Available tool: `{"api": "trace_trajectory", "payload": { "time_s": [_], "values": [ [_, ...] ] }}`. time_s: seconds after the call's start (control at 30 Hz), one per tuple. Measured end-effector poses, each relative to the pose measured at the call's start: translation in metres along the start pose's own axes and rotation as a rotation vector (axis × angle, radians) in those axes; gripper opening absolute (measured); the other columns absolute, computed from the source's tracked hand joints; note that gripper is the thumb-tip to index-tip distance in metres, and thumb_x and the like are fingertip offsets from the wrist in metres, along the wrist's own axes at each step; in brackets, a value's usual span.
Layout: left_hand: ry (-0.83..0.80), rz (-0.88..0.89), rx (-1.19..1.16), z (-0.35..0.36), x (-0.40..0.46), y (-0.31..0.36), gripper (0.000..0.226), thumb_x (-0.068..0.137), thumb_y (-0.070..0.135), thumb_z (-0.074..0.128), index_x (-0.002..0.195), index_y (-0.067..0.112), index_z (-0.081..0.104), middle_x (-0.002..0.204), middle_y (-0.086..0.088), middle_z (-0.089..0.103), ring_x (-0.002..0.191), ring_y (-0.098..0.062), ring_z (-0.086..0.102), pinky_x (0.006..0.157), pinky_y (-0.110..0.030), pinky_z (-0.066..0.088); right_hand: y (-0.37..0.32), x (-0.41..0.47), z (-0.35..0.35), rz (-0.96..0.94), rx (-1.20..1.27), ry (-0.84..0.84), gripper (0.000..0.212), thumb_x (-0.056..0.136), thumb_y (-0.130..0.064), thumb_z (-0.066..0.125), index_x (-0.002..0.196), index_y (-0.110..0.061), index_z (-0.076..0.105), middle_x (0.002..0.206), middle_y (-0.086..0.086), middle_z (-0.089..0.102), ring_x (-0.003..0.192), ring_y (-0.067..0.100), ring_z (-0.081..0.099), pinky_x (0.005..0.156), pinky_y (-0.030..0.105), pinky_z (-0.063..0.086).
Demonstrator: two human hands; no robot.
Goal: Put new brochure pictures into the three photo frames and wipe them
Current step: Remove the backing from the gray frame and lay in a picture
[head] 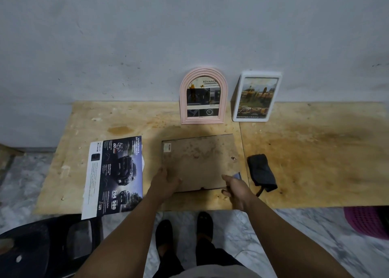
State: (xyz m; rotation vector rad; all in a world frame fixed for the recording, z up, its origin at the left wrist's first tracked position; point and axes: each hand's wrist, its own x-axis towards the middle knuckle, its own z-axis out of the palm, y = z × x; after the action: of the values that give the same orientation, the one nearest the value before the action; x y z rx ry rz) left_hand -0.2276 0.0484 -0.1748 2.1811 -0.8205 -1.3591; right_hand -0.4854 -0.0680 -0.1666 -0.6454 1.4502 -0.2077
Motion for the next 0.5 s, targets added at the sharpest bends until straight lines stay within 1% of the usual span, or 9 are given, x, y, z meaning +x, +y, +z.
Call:
{"api": "trace_trajectory", "payload": {
  "time_s": [0.07, 0.13, 0.2, 0.27, 0.33, 0.4, 0.43, 0.47, 0.5],
  "values": [
    [0.074, 0.013, 0.096, 0.006, -0.005, -0.002, 0.096, 0.096, 0.052, 0.063, 0.164, 0.013, 0.009, 0.171, -0.008, 0.014, 0.155, -0.03, 0.022, 0.123, -0.046, 0.03, 0.001, -0.008, 0.0, -0.043, -0.186, 0.052, 0.025, 0.097, -0.032, 0.065, 0.101, -0.007, 0.068, 0.096, 0.01, 0.071, 0.081, 0.017, 0.07, 0.063, 0.027, 0.051],
    [0.105, 0.024, 0.156, 0.008, -0.008, -0.003, 0.091, 0.099, 0.046, 0.062, 0.164, 0.011, 0.009, 0.171, -0.01, 0.014, 0.154, -0.032, 0.024, 0.12, -0.045, 0.032, 0.007, -0.012, -0.001, -0.096, -0.232, 0.135, 0.027, 0.096, -0.025, 0.068, 0.079, -0.005, 0.069, 0.078, 0.014, 0.07, 0.06, 0.015, 0.062, 0.055, 0.024, 0.048],
    [0.099, 0.026, 0.172, 0.008, -0.009, -0.004, 0.09, 0.098, 0.043, 0.062, 0.164, 0.01, 0.011, 0.17, -0.01, 0.017, 0.152, -0.033, 0.029, 0.118, -0.045, 0.035, 0.015, -0.011, -0.005, -0.121, -0.166, 0.187, 0.025, 0.094, -0.014, 0.07, 0.075, 0.001, 0.072, 0.065, 0.012, 0.068, 0.045, 0.01, 0.054, 0.044, 0.02, 0.043],
    [0.09, 0.018, 0.165, 0.006, -0.007, -0.006, 0.089, 0.098, 0.043, 0.062, 0.164, 0.011, 0.012, 0.17, -0.01, 0.019, 0.151, -0.033, 0.03, 0.117, -0.046, 0.037, 0.019, -0.014, -0.006, -0.123, -0.14, 0.193, 0.018, 0.092, -0.007, 0.071, 0.083, 0.008, 0.075, 0.066, 0.017, 0.071, 0.039, 0.006, 0.053, 0.04, 0.018, 0.041],
    [0.095, 0.01, 0.147, 0.004, -0.006, -0.005, 0.087, 0.098, 0.042, 0.061, 0.164, 0.011, 0.013, 0.17, -0.009, 0.021, 0.15, -0.033, 0.032, 0.115, -0.044, 0.039, 0.021, -0.017, -0.005, -0.158, -0.176, 0.202, 0.02, 0.09, -0.011, 0.076, 0.087, 0.008, 0.075, 0.075, 0.022, 0.074, 0.042, 0.008, 0.059, 0.044, 0.022, 0.046],
    [0.107, 0.006, 0.116, 0.002, -0.006, -0.003, 0.083, 0.099, 0.039, 0.061, 0.163, 0.013, 0.016, 0.168, -0.009, 0.024, 0.149, -0.033, 0.034, 0.114, -0.043, 0.039, 0.019, -0.018, -0.009, -0.259, -0.382, 0.303, 0.034, 0.088, -0.033, 0.079, 0.073, -0.003, 0.074, 0.062, 0.01, 0.072, 0.051, 0.016, 0.064, 0.054, 0.03, 0.052],
    [0.105, 0.003, 0.102, 0.001, -0.005, -0.002, 0.082, 0.099, 0.039, 0.061, 0.163, 0.013, 0.017, 0.168, -0.008, 0.026, 0.149, -0.033, 0.035, 0.114, -0.043, 0.039, 0.016, -0.019, -0.011, -0.31, -0.484, 0.364, 0.042, 0.087, -0.043, 0.077, 0.067, -0.006, 0.07, 0.057, 0.005, 0.068, 0.056, 0.019, 0.064, 0.058, 0.033, 0.05],
    [0.1, -0.001, 0.092, 0.0, -0.004, -0.002, 0.082, 0.099, 0.039, 0.061, 0.163, 0.014, 0.018, 0.167, -0.008, 0.027, 0.149, -0.033, 0.035, 0.114, -0.044, 0.04, 0.013, -0.019, -0.014, -0.331, -0.538, 0.413, 0.044, 0.087, -0.047, 0.076, 0.067, -0.008, 0.066, 0.057, 0.003, 0.065, 0.061, 0.022, 0.064, 0.061, 0.035, 0.048],
    [0.092, -0.003, 0.088, -0.001, -0.003, -0.003, 0.081, 0.099, 0.04, 0.061, 0.163, 0.015, 0.018, 0.167, -0.009, 0.028, 0.148, -0.033, 0.036, 0.114, -0.044, 0.04, 0.008, -0.021, -0.016, -0.348, -0.545, 0.439, 0.041, 0.088, -0.046, 0.075, 0.075, -0.008, 0.066, 0.064, 0.003, 0.065, 0.069, 0.024, 0.064, 0.064, 0.036, 0.047]
  ]
}}
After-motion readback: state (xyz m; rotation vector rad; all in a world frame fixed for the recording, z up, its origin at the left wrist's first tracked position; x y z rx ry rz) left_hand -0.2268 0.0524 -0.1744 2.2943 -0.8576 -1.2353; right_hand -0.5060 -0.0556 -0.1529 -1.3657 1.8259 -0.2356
